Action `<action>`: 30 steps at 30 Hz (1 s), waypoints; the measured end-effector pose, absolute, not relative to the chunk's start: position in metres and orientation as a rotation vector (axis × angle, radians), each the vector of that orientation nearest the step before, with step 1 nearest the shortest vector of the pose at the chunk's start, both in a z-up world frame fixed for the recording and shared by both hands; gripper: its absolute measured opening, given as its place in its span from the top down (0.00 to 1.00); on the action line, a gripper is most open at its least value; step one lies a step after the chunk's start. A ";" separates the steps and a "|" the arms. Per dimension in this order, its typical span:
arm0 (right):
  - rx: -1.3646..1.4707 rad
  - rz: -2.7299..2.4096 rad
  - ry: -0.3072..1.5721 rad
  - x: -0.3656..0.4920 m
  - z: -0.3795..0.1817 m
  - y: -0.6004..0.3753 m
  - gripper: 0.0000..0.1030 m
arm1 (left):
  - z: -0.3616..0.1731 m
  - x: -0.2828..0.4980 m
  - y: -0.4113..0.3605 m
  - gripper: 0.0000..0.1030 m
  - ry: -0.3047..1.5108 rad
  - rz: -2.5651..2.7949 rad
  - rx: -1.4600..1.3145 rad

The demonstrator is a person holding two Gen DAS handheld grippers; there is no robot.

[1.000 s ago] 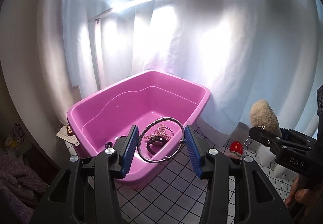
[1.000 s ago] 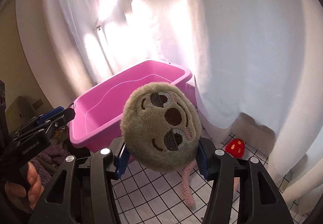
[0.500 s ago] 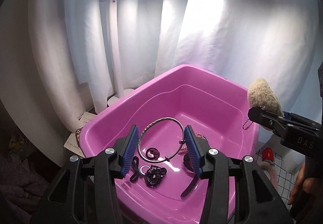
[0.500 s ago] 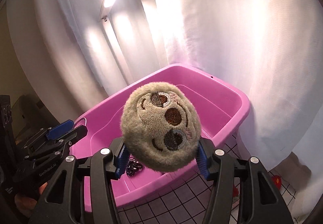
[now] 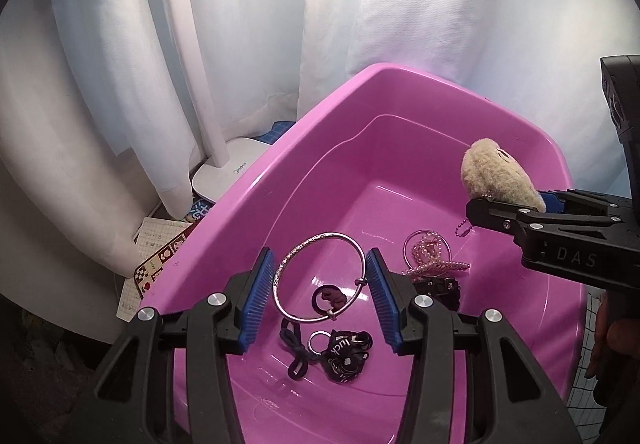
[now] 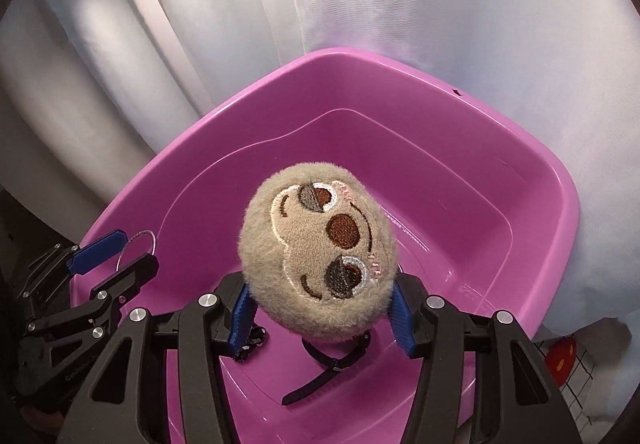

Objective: Organize jewelry
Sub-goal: 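Lower both held items into the pink tub and open both tools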

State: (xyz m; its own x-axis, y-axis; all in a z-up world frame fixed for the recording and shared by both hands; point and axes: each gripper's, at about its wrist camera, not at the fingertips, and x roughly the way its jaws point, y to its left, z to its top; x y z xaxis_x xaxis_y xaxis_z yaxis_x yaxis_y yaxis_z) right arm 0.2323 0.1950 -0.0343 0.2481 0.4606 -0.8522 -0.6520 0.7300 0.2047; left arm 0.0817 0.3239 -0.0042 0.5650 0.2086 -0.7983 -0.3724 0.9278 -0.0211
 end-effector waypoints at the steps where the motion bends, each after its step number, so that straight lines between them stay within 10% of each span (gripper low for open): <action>1: -0.216 0.757 1.090 0.233 -0.036 0.198 0.48 | -0.006 0.085 0.326 0.55 0.923 0.343 -0.193; 7: -0.235 0.729 1.123 0.242 -0.044 0.208 0.43 | -0.008 0.092 0.332 0.50 0.957 0.340 -0.178; 11: -0.266 0.707 1.111 0.244 -0.042 0.213 0.29 | -0.001 0.092 0.330 0.19 0.940 0.339 -0.154; 30: -0.191 0.695 1.077 0.236 -0.026 0.201 0.28 | 0.009 0.085 0.326 0.14 0.920 0.339 -0.105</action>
State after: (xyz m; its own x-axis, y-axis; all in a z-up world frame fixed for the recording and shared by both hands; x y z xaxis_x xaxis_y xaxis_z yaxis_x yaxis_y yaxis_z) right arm 0.2359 0.2007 -0.0256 0.2874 0.4274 -0.8571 -0.6056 0.7745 0.1831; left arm 0.0852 0.3263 0.0088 0.5569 0.2421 -0.7945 -0.3315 0.9419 0.0546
